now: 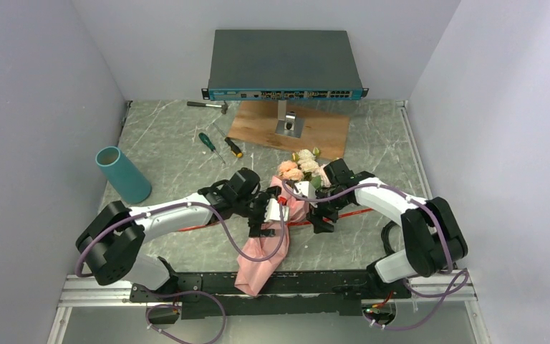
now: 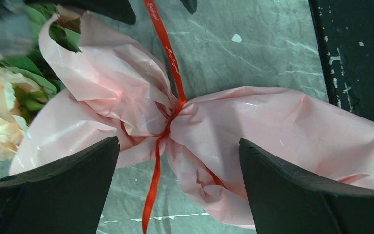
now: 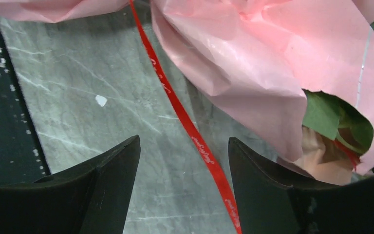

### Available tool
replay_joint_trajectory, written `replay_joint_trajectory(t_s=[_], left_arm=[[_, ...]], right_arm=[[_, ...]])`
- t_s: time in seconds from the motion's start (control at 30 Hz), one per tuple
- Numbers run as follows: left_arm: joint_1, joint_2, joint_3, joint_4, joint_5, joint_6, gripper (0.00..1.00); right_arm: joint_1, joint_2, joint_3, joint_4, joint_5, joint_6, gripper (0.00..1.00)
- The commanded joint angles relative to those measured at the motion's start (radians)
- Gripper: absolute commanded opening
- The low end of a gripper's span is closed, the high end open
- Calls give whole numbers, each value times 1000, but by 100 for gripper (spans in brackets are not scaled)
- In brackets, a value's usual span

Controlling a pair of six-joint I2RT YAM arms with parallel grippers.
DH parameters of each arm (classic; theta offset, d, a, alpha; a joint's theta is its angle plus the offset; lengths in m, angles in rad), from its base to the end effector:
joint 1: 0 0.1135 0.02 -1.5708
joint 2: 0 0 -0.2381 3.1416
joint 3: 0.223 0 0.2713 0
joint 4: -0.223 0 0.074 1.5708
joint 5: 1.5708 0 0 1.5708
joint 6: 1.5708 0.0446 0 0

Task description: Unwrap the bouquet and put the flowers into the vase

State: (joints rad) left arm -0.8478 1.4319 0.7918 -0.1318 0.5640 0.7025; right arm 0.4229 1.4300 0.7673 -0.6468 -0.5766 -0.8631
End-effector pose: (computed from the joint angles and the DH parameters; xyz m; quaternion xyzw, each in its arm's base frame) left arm 0.1906 -0.2521 0.1615 0.6966 0.5563 -0.2828 0.3540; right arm 0.2279 0.1292 0.1262 -0.5996 0.7385 0.2478 0.1834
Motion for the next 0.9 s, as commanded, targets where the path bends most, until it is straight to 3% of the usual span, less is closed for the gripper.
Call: replay_joint_trajectory(t_s=[0.0,0.17,0.27,0.4,0.43,0.7,0.87], left_arm=[[-14,4,6,75,34,67,100],[-38,30,11,94,22,94,100],[-51,70,29,104,-18,90,99],[-54,130,47,75,-59,92,99],[-54,143,49,65,-73,92,99],[-56,202,40,-5,-149,90,99],[-55,195,18,-15,-135,72,99]], right_arm=[[5,45,-16,112,22,-93,69],[8,90,-21,139,43,-118,61],[9,91,-21,135,35,-116,42],[8,67,-12,80,12,-112,3],[8,55,-9,61,6,-108,0],[-4,-130,58,-33,-114,40,0],[-74,-172,146,-82,-284,185,0]])
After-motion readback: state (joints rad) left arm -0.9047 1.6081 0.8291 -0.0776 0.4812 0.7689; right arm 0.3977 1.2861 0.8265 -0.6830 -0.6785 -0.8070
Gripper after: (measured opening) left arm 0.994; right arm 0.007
